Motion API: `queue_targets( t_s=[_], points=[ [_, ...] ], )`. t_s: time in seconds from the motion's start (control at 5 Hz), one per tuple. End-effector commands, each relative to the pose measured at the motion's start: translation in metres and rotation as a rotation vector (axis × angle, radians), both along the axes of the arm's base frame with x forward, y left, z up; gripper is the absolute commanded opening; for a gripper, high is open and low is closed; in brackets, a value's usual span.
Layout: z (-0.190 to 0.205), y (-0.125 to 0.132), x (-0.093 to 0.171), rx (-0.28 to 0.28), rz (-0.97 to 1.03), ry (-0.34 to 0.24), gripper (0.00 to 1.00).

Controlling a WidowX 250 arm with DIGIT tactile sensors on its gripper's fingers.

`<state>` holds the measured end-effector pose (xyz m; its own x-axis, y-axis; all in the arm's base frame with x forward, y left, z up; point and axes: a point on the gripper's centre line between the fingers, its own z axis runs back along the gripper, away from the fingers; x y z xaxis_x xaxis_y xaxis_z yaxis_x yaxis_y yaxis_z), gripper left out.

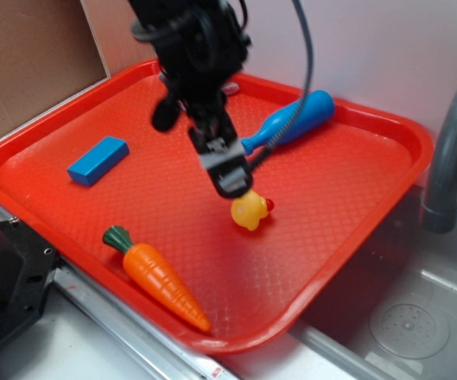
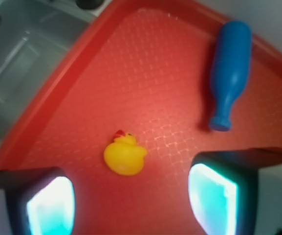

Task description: Grab the yellow duck.

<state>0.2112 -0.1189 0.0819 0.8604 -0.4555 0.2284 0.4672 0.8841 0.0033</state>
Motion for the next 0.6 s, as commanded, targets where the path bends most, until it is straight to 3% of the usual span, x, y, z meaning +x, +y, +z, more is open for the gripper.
queue_targets(
  t_s=[0.0, 0.2, 0.4],
  points=[
    [-0.038, -0.012, 0.010, 0.047, -0.039, 0.029, 1.00],
    [-0.051, -0.011, 0.008, 0.080, -0.056, 0.061, 1.00],
    [-0.058, -0.009, 0.009, 0.078, -0.039, 0.089, 0.06]
  ],
)
